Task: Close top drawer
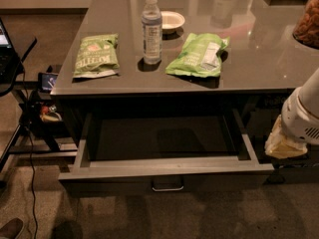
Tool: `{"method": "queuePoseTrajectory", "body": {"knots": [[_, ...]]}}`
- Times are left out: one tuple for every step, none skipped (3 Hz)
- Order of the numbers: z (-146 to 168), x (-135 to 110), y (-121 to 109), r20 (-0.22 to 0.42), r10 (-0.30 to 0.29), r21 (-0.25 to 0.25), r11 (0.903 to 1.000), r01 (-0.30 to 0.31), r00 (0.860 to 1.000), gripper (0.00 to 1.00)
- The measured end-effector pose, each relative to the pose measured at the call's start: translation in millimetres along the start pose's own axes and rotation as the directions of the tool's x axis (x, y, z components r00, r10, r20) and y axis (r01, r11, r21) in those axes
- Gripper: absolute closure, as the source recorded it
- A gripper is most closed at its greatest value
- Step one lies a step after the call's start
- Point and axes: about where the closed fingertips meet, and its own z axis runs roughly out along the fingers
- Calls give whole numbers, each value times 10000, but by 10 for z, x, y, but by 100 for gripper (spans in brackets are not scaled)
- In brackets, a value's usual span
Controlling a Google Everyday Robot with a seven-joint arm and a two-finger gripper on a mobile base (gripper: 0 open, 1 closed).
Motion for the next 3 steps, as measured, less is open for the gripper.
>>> {"method": "queuePoseTrajectory", "body": {"knots": [[295,20,186,-140,172,-556,9983,-180,9998,100],[649,18,337,-318,304,-1085,9935,-337,9990,100],[951,6,388,-480,357,-1444,9886,-423,9982,100]]}}
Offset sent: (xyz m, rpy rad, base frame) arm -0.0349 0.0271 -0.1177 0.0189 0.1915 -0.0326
